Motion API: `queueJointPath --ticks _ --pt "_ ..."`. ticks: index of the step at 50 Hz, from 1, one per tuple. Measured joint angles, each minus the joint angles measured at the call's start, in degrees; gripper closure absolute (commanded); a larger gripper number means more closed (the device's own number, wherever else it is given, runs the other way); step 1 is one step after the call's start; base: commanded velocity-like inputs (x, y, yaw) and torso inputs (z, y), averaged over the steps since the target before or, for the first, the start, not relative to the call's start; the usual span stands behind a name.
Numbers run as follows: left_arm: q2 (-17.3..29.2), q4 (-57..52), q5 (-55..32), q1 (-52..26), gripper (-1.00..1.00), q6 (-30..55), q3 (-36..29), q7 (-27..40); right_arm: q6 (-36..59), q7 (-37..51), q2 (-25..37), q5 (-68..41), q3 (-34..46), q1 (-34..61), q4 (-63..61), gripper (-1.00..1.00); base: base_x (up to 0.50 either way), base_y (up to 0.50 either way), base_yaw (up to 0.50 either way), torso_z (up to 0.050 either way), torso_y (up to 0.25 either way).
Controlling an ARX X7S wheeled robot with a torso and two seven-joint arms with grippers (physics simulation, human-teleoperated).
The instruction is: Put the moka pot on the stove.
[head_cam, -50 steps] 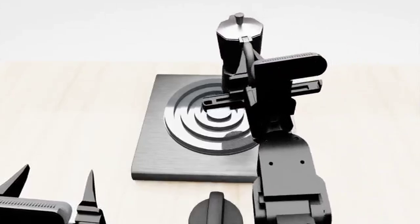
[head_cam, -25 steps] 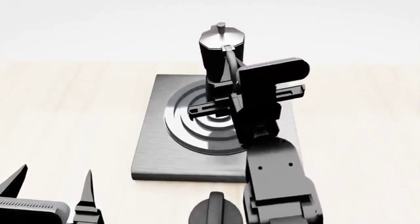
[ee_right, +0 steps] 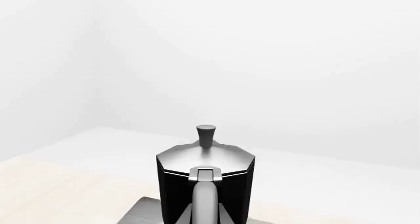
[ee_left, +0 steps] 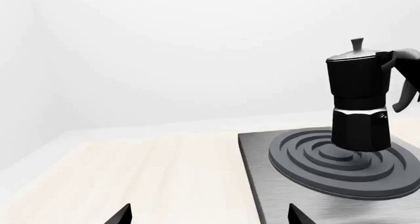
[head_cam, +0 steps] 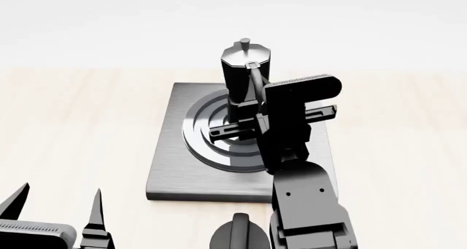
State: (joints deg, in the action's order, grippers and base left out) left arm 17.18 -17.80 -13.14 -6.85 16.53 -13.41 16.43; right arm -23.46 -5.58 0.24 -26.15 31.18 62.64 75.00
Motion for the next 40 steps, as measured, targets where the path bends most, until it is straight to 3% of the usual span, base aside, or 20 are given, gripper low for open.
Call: queueJointPath --ticks 40 --pt "0.7 0.1 -0.7 -0.2 -1.00 -0.2 -0.6 0.5 0.4 -0.5 0.0 -1.8 1.0 -1.3 0.0 1.00 0.00 0.00 0.00 0.000 0.001"
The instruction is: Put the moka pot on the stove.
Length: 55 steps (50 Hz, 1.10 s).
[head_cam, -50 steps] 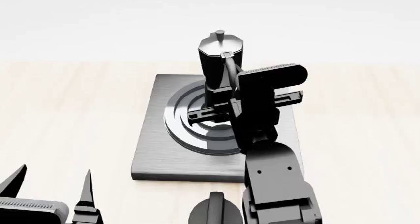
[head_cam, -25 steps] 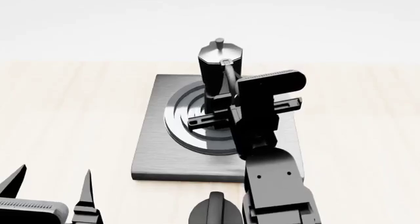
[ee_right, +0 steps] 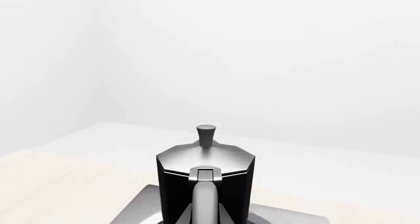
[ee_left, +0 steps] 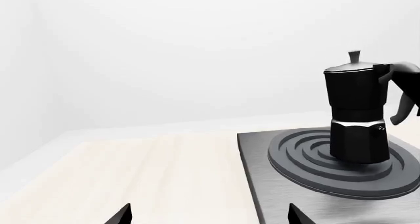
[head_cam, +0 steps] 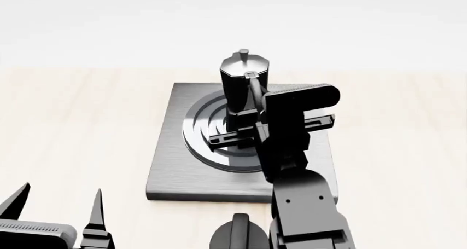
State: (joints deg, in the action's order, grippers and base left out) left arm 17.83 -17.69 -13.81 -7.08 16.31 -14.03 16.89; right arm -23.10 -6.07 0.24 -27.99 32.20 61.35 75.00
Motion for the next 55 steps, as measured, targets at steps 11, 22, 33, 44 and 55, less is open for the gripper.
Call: queueJointPath --ticks 11,22,33,44,55 --pt "0.1 0.2 -0.1 -0.2 -1.00 -0.1 -0.2 0.1 0.1 -0.1 0.0 0.1 -0.3 -0.4 0.0 1.00 0.00 0.00 0.00 0.000 0.002" --pt "0.2 0.2 -0.4 -0.3 -1.00 -0.2 -0.4 0.2 0.5 -0.4 0.0 1.0 -1.0 -0.7 0.0 1.00 0.00 0.00 0.00 0.000 0.001" --pt "0.4 0.0 -0.6 -0.3 -1.00 -0.2 -0.5 0.4 0.7 -0.5 0.0 1.1 -1.2 -0.8 0.0 1.00 0.00 0.00 0.00 0.001 0.001" --pt "0.6 -0.1 -0.8 -0.3 -1.00 -0.2 -0.6 0.5 0.8 -0.6 0.0 0.8 -1.0 -0.7 0.0 1.00 0.00 0.00 0.00 0.000 0.001" --pt "0.7 -0.1 -0.9 -0.3 -1.00 -0.2 -0.9 0.7 1.3 -0.8 0.0 1.3 -1.9 -0.8 -0.3 1.00 0.00 0.00 0.00 0.000 0.000"
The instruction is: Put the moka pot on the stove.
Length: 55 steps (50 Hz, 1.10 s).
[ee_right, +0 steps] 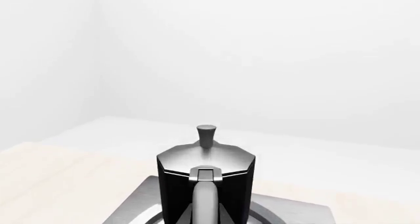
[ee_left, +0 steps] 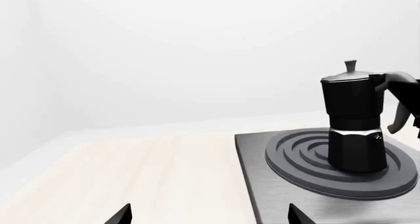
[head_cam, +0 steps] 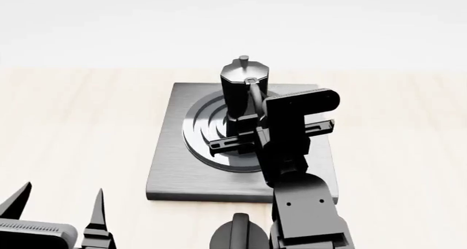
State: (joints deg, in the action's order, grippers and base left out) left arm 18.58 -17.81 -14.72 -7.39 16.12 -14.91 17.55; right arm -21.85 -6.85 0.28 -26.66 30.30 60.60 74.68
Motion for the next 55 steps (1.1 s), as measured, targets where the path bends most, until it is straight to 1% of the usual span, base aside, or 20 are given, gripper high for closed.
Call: queueJointPath --ticks 7,8,29,34,39,50,55 --pt "0.1 0.1 0.0 0.0 -1.00 -0.1 -0.2 0.1 0.4 -0.2 0.0 1.2 -1.4 -0.2 -0.4 1.00 0.00 0.00 0.00 0.000 0.000" --pt "0.1 0.1 0.0 0.0 -1.00 -0.1 -0.3 0.1 0.5 -0.2 0.0 1.3 -1.6 -0.2 -0.5 -1.00 0.00 0.00 0.00 0.000 0.000" --pt "0.5 -0.2 -0.2 0.4 -1.00 -0.2 -0.6 0.4 1.1 -1.6 -0.1 1.4 0.0 -1.8 -0.1 -1.00 0.00 0.00 0.00 0.000 0.000" --pt "0.6 -0.4 -0.3 0.5 -1.00 -0.2 -0.8 0.4 1.3 -2.0 -0.2 2.3 -0.9 -2.2 -0.1 -1.00 0.00 0.00 0.00 0.000 0.000" --pt "0.7 -0.5 -0.3 0.5 -1.00 -0.2 -0.9 0.5 0.9 -2.3 -0.2 5.1 -4.2 -2.7 0.0 -1.00 0.00 0.00 0.00 0.000 0.000" --pt "0.8 -0.4 -0.4 0.0 -1.00 0.1 -1.1 0.6 0.0 -3.1 -0.1 14.4 -15.2 -3.5 0.0 -1.00 0.00 0.00 0.00 0.000 0.000" --pt "0.9 -0.4 -0.4 -0.2 -1.00 0.2 -1.2 0.7 -0.8 -3.5 -0.1 17.2 -18.5 -3.7 0.0 -1.00 0.00 0.00 0.00 0.000 0.000"
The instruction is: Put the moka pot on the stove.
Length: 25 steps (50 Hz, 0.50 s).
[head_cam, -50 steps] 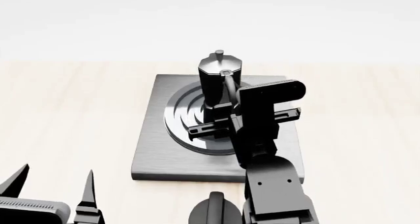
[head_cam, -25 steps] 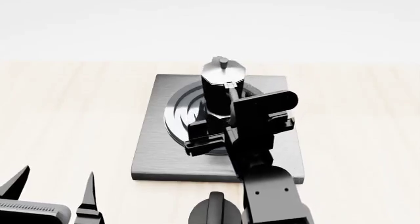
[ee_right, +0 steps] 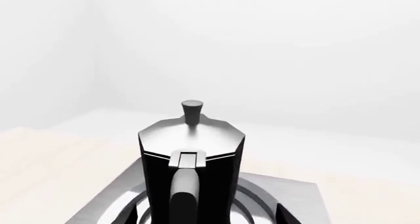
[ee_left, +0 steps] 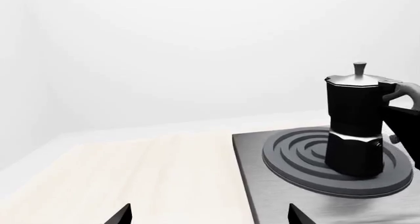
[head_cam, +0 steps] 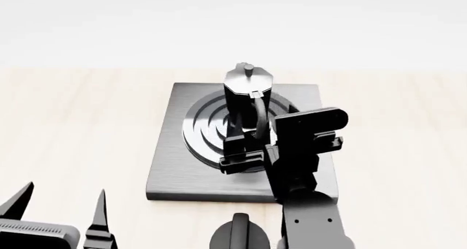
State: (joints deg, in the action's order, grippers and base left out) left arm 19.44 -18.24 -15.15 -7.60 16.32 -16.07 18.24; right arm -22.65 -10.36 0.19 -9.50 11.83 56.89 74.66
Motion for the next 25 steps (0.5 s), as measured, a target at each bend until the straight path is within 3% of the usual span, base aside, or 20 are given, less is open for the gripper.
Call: queueJointPath --ticks 25 --pt "0.4 -0.5 -0.3 -0.2 -1.00 0.2 -0.4 0.3 -7.2 -2.6 0.3 2.7 -3.6 -1.0 0.0 -1.00 0.00 0.00 0.00 0.000 0.000"
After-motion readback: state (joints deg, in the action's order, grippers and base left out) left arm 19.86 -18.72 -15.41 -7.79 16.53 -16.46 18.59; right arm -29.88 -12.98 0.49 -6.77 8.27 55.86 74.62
